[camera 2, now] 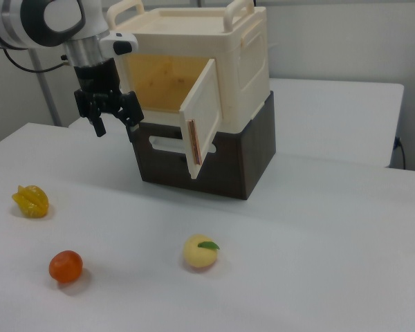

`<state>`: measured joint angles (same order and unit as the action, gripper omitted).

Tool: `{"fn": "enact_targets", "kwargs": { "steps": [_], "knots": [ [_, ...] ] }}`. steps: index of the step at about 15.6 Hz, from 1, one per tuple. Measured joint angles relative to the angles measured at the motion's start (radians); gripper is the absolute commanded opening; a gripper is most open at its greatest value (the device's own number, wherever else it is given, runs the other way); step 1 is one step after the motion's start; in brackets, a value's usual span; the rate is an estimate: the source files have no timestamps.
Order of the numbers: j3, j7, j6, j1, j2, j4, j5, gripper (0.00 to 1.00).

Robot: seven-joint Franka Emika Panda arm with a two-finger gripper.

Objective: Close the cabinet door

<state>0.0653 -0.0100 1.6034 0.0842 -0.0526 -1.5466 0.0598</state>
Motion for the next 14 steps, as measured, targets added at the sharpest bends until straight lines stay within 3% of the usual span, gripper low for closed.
{"fn": "enact_targets", "kwargs": {
  "steps": [8, 10, 14],
  "knots": [
    [-0.001, 0.0, 0.0, 0.0, -0.005, -0.002, 0.008, 1.0],
    [-0.001, 0.001, 0.0, 0.0, -0.006, -0.002, 0.009, 0.83],
    [-0.002, 0.039, 0.0, 0.001, -0.008, -0.003, 0.009, 0.21]
  ]
}}
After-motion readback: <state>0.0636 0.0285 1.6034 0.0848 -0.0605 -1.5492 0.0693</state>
